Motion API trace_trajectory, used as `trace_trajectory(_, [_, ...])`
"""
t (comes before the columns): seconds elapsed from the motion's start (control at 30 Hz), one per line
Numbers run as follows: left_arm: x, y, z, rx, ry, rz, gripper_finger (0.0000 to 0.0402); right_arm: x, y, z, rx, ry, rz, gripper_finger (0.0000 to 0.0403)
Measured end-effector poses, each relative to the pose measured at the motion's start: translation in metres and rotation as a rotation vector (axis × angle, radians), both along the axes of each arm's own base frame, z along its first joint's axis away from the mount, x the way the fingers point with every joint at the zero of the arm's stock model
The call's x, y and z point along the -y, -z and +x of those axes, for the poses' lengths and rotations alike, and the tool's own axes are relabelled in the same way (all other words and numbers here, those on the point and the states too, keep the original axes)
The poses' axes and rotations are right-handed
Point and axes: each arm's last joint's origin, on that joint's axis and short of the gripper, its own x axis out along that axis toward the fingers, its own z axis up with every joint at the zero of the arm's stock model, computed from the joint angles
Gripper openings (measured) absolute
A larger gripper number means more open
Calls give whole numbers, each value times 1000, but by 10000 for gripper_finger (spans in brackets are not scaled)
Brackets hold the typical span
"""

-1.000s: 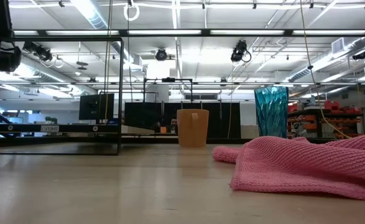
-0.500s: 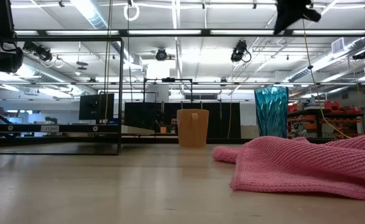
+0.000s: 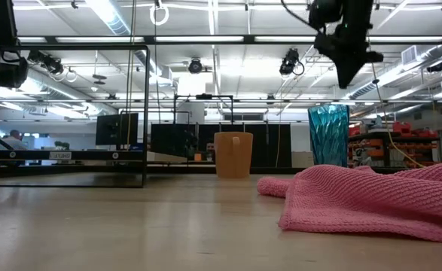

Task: Stack small to large cups/mugs on shelf
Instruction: Put the blue cup on the shelf

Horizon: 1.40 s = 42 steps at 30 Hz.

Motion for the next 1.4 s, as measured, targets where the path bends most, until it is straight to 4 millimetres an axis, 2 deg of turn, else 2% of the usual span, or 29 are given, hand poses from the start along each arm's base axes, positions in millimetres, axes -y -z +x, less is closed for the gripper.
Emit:
trace_trajectory(0.33, [0,0,0,-7,-5,-3,46,12,34,-4,38,7,39,79])
trace_trajectory(0.63, [-1,1,0,-29,-21,-13,52,15,45,0,70,3,35,98])
trace_trajectory(1.13, [3,4,2,-55,-6,-19,51,28,68,14,10,5,103,92])
trace_trajectory(1.27, [3,4,2,-62,-7,-20,53,29,71,15,4,3,107,70])
trace_trajectory(1.4, [3,4,2,-62,-5,-23,48,29,70,15,10,2,101,26])
